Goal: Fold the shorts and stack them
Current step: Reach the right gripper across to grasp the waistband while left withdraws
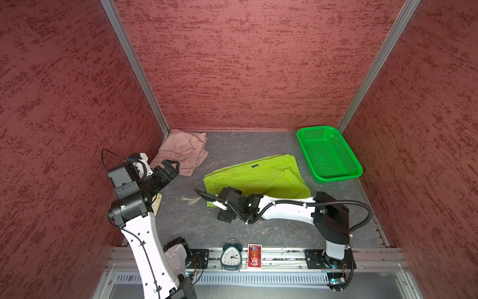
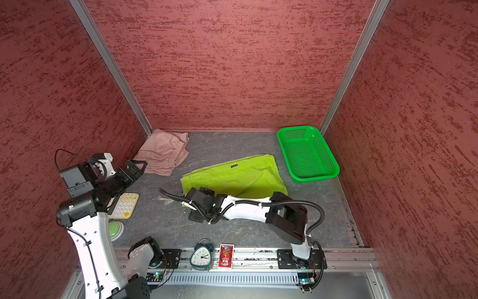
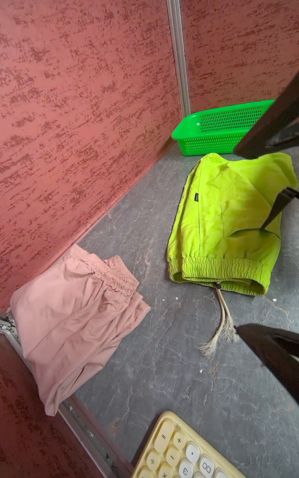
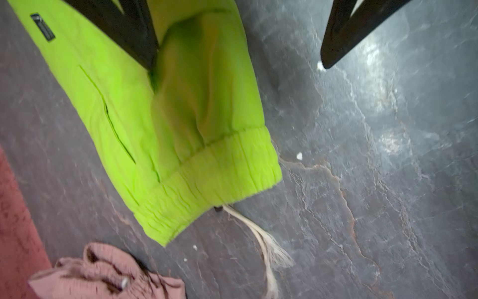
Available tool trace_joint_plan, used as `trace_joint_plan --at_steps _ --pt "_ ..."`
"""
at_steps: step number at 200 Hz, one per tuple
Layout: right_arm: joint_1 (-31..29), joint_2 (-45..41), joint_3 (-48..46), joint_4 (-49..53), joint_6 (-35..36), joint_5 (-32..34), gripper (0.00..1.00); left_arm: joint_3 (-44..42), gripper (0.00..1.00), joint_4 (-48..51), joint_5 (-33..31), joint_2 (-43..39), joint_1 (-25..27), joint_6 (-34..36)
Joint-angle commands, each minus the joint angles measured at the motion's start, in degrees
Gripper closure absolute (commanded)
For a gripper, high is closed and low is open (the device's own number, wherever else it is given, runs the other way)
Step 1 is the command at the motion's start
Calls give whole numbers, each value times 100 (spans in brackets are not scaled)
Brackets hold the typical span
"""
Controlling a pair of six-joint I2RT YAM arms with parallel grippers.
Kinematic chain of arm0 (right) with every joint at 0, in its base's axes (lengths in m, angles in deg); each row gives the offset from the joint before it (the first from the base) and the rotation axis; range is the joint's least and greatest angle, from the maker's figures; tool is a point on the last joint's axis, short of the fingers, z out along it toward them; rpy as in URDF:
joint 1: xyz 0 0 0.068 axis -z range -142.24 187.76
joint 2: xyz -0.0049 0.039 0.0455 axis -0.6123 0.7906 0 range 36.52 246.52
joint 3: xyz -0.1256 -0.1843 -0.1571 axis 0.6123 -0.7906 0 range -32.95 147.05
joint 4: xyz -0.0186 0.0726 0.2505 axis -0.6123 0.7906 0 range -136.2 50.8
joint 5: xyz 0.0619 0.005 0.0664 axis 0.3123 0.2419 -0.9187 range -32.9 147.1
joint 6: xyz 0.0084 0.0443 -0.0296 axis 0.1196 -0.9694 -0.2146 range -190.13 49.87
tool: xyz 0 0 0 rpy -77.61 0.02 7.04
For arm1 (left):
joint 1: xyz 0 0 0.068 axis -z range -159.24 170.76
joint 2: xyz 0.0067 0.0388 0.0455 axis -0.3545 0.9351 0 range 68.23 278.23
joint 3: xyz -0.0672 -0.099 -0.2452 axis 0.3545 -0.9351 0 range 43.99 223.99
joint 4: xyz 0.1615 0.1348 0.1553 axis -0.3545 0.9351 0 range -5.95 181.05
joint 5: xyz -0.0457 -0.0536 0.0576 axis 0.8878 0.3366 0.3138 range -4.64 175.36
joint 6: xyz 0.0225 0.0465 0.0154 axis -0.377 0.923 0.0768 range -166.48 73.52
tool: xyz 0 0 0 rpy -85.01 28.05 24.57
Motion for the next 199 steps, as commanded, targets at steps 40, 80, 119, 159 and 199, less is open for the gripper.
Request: trace_joint_plan --at_steps 40,80,119,159,199 --pt "-263 1107 909 -316 829 1088 1 37 1 -102 625 -123 -568 -194" --pt "-201 1512 1111 -600 1180 1516 1 -1 1 -117 699 -180 -742 -243" --pt "11 1655 1146 -624 990 1239 10 -83 1 -79 663 -230 -818 -197" --pt "34 1511 1005 -983 651 457 74 -155 1 -10 633 -154 -844 -112" --pt "123 728 206 -1737 14 -133 100 -438 1 23 709 -122 -844 -126"
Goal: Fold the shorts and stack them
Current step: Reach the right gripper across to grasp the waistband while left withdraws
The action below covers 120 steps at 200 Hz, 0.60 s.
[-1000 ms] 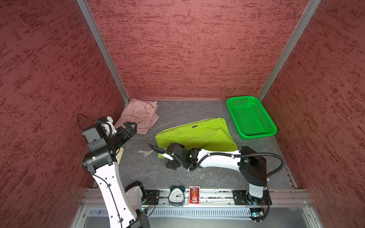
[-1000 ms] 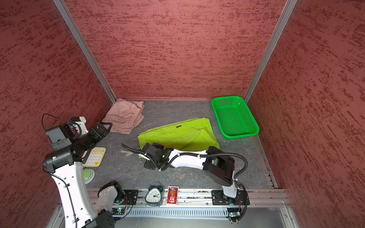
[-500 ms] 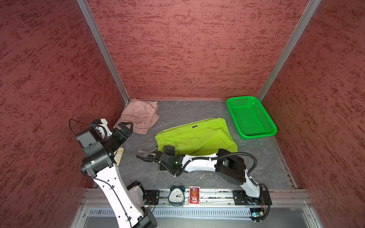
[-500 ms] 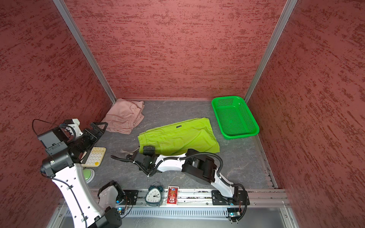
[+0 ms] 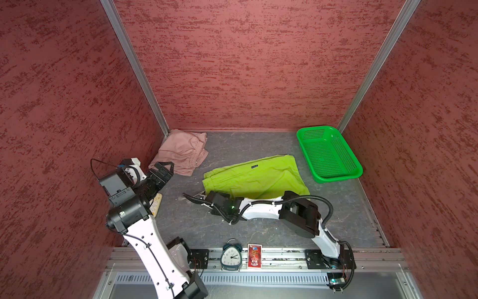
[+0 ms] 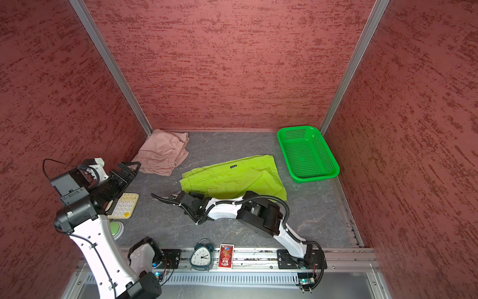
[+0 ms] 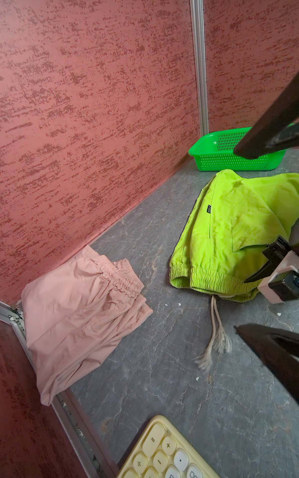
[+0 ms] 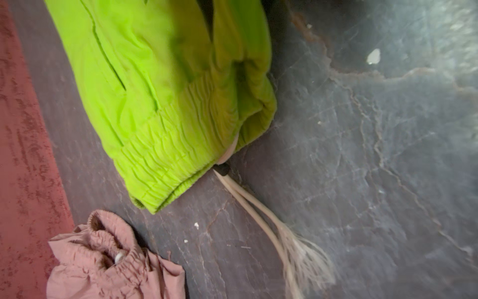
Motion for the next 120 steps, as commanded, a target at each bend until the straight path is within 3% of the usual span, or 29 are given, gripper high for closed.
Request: trace_joint_plan --at_steps 1,47,77,120 --pt "61 -712 -511 -685 -502 -635 100 -230 1 1 132 -3 -53 63" --pt "449 -1706 -1664 -1522 -1509 -1121 100 -1683 1 -686 1210 -135 215 -695" --pt "500 -1889 -1960 -1753 -1609 -1141 100 -2577 1 -1365 871 -400 1209 -1594" --pt "508 -1969 -2100 -1905 -1565 -1144 100 -4002 1 -3739 692 -397 2342 -3490"
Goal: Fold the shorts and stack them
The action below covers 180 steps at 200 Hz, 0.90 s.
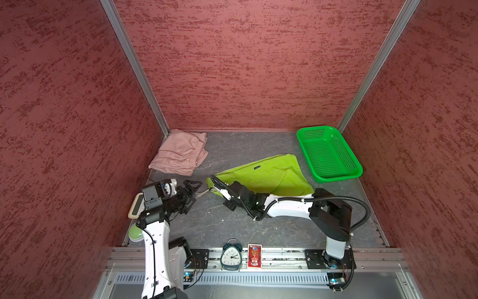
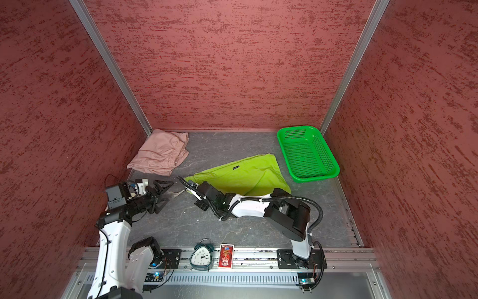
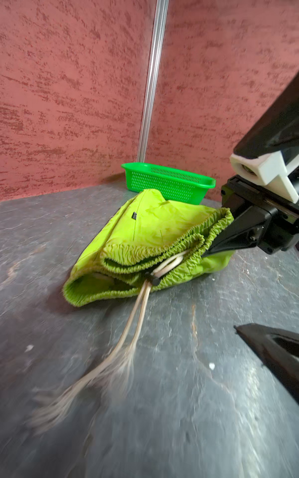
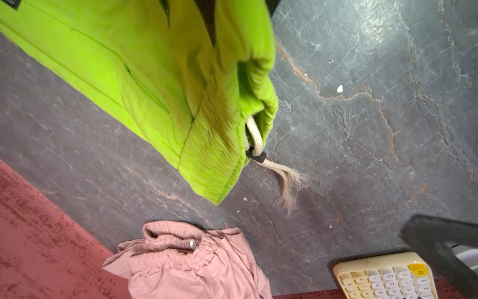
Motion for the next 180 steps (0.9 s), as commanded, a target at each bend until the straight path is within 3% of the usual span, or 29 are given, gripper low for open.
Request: trace_joint_plan --at_steps 1,62,102,127,155,180 --pt "-27 -166 -60 -416 -64 -122 100 -497 1 -1726 -125 115 403 -1268" --pt "-35 -89 -79 -632 -2 -242 100 -594 1 -2627 -676 1155 1196 -1456" --pt "-35 -84 -103 -710 33 -304 100 -417 1 -2795 -1110 1770 1546 -1204" --pt "-35 -103 -157 -772 83 -414 100 -453 0 -3536 -1213 2117 1726 -1069" --pt "-44 -161 -227 -834 185 -491 100 41 1 -3088 -1372 2588 2007 -443" --pt "-44 -172 -258 -899 243 -490 100 16 1 -3248 -1322 2824 2179 -420"
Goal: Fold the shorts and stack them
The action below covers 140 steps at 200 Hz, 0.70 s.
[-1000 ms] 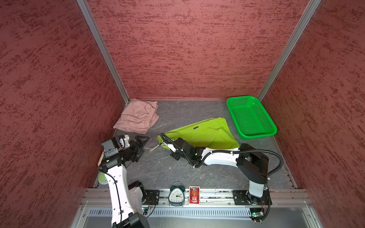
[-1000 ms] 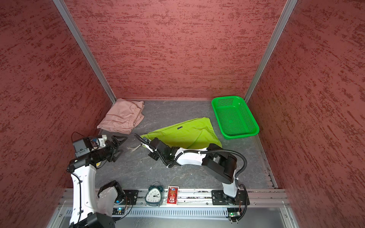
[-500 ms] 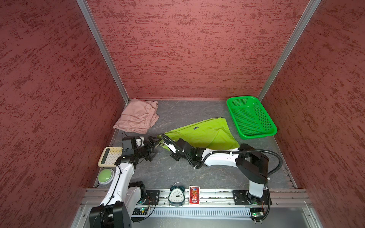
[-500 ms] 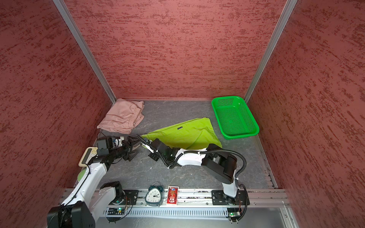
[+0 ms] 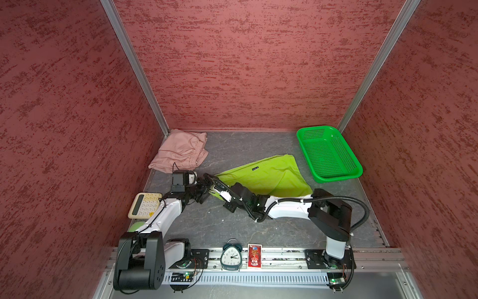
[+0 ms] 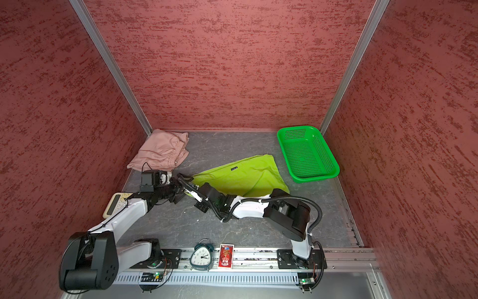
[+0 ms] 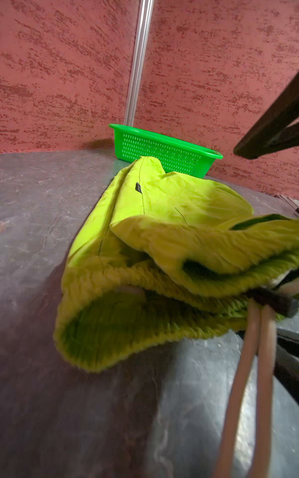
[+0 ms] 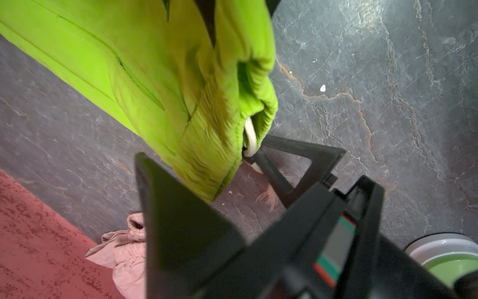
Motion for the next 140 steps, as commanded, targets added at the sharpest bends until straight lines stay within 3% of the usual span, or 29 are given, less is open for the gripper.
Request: trace_joint_plan --at_steps 1,56,89,96,120,140 --pt "-31 -173 -33 -408 148 -147 100 57 1 -190 -92 162 149 328" --pt "-31 -296 -99 -590 174 -49 100 78 7 86 -259 389 262 507" --pt "-83 -454 -207 -637 162 -78 100 230 25 53 -227 620 262 694" --pt "-99 -504 -241 -652 119 -75 92 250 36 -56 -104 676 262 733" --pt "-120 -673 -337 -644 7 -216 46 375 79 -49 -6 751 271 853" --pt "-112 -1058 -533 -643 -256 -291 27 648 96 464 -76 696 280 1151"
